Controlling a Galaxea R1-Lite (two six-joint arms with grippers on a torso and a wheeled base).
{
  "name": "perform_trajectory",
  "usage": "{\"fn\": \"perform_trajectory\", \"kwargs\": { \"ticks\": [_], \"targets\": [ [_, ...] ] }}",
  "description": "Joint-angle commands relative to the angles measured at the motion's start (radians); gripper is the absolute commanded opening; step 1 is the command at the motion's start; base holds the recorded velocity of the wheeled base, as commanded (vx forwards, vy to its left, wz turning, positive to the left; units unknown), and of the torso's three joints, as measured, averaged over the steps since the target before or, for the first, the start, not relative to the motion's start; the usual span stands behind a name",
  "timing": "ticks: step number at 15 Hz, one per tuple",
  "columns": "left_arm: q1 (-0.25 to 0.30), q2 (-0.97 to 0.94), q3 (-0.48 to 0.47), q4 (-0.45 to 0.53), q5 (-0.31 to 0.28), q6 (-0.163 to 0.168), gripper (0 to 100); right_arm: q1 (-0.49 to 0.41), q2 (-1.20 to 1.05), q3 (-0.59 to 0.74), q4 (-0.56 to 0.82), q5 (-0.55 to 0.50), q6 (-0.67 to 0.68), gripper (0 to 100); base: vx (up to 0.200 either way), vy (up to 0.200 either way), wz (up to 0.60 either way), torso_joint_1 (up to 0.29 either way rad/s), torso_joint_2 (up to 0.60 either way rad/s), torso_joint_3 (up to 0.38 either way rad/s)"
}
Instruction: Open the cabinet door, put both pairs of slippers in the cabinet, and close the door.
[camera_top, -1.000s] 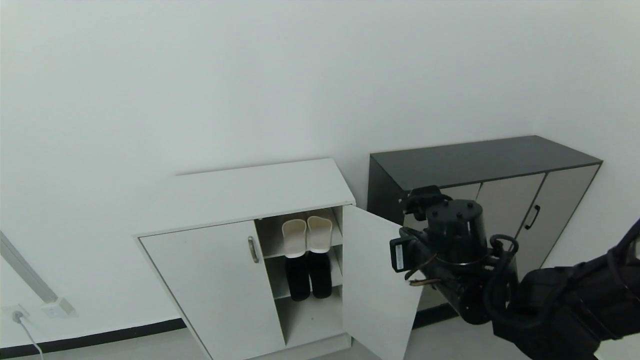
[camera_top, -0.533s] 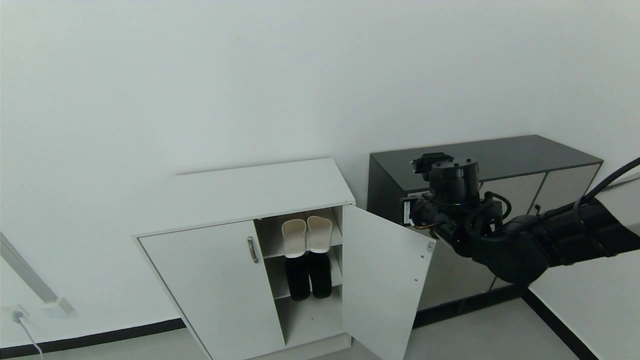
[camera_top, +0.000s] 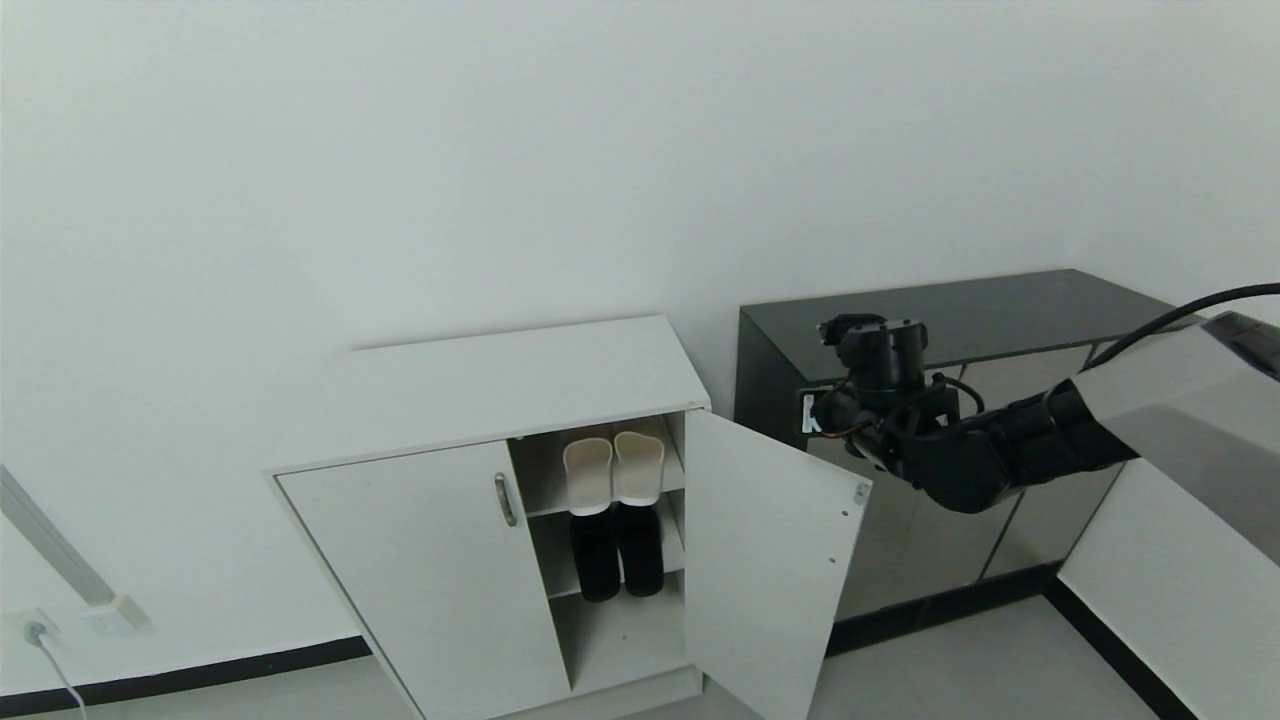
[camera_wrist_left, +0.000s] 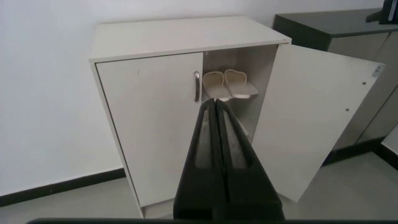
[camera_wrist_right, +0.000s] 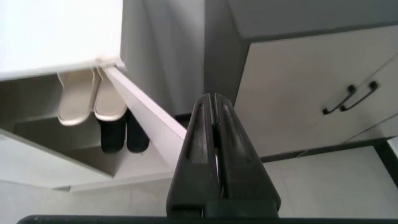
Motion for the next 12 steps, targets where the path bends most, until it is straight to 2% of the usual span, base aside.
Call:
{"fn": "perform_trajectory", "kwargs": {
  "ticks": [1, 12],
  "targets": [
    [0.0, 0.001, 0.0, 0.0, 0.0, 0.0, 0, -0.017, 0.058, -0.012, -0.001, 0.004, 0.001, 0, 0.0, 0.0, 0.0, 0.0, 0.0, 0.0],
    [0.0, 0.001, 0.0, 0.0, 0.0, 0.0, 0, -0.04, 0.139, -0.009, -0.003, 0.005, 0.015, 0, 0.0, 0.0, 0.0, 0.0, 0.0, 0.0]
  ]
}}
